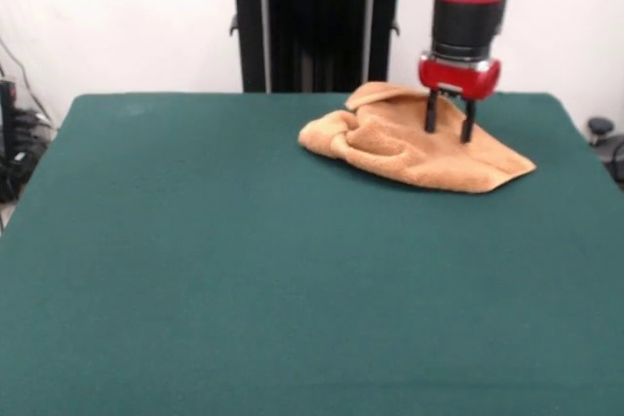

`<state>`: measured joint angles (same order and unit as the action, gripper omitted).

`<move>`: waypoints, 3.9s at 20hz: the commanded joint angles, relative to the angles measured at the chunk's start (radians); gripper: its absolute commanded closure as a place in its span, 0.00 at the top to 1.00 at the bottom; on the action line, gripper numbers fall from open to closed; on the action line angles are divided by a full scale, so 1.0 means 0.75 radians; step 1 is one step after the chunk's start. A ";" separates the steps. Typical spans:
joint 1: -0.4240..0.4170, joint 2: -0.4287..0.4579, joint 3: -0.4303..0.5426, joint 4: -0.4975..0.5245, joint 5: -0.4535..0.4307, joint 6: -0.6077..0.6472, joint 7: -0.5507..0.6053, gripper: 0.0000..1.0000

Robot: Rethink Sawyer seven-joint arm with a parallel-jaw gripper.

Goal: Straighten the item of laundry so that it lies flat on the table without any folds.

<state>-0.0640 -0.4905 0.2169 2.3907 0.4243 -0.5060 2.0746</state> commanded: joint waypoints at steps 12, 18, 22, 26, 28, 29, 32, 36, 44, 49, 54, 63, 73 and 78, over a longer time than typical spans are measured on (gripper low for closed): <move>-0.007 -0.067 0.125 0.041 -0.004 0.292 0.351 1.00; -0.042 -0.058 0.073 0.062 -0.068 0.291 0.297 1.00; -0.150 0.041 -0.052 0.105 -0.242 0.192 0.193 1.00; -0.285 0.217 -0.172 0.030 -0.496 0.074 0.092 1.00; -0.320 0.281 -0.216 -0.029 -0.591 0.057 0.072 1.00; -0.325 0.298 -0.231 -0.049 -0.620 0.057 0.074 1.00; -0.321 0.320 -0.264 -0.094 -0.681 0.072 0.098 1.00; -0.276 0.319 -0.290 -0.091 -0.696 0.069 0.156 1.00; -0.279 0.392 -0.333 -0.173 -0.763 0.050 0.164 1.00; -0.246 0.394 -0.347 -0.172 -0.756 0.037 0.196 1.00; -0.241 0.381 -0.356 -0.178 -0.762 0.055 0.196 1.00; 0.039 0.062 -0.600 -0.237 -0.667 0.057 0.058 1.00; 0.191 -0.002 -0.775 -0.391 -0.700 -0.137 0.087 1.00; 0.301 0.066 -0.861 -0.356 -0.546 -0.304 0.155 1.00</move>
<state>0.0964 -0.4737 -0.3678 2.2860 -0.1269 -0.5412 2.1004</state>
